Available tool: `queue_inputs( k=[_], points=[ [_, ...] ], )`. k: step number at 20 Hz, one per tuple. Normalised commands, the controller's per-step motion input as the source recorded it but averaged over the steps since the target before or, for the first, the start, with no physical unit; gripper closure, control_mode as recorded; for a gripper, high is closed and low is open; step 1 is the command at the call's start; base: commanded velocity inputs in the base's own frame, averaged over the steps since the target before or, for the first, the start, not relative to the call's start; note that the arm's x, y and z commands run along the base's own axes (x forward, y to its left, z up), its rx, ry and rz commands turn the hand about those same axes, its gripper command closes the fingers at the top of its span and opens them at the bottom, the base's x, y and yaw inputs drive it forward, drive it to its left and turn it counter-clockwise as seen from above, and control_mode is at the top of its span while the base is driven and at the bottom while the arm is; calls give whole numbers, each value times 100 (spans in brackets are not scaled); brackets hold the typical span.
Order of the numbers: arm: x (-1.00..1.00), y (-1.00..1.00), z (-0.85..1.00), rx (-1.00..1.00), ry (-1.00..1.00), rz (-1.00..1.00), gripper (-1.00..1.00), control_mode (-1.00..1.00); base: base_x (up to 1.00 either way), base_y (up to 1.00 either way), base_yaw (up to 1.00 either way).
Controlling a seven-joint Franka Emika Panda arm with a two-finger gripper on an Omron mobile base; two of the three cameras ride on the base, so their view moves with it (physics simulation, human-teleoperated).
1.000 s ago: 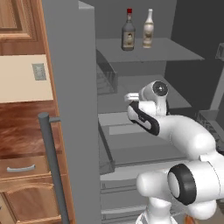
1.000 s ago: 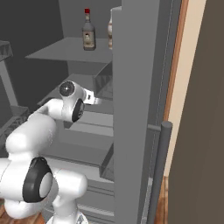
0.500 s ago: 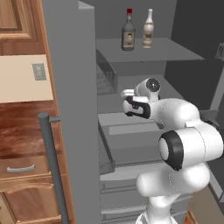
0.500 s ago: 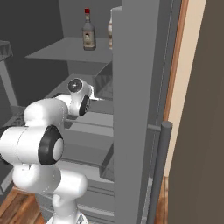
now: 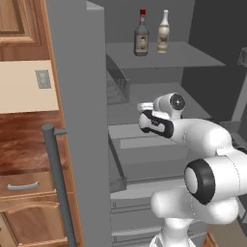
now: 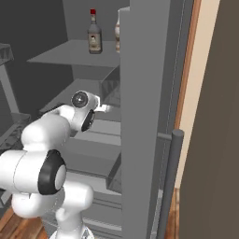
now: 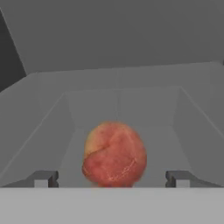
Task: Place the liquors on the top shelf of the fridge to keep them out of children's reach, and place the peach on lower shelves for easy access.
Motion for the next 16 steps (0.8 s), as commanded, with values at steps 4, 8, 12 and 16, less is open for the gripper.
queue_inputs(
  k=[4,8,12,16],
  points=[
    [-90,0,35,-4,-1,1,-100,-100,0,0,0],
    [-84,0,82,-8,0,3,-100,-100,0,0,0],
    [-85,0,94,-13,13,6,-100,-100,0,0,0],
    [-100,0,59,-15,23,5,-100,-100,0,0,0]
  ],
)
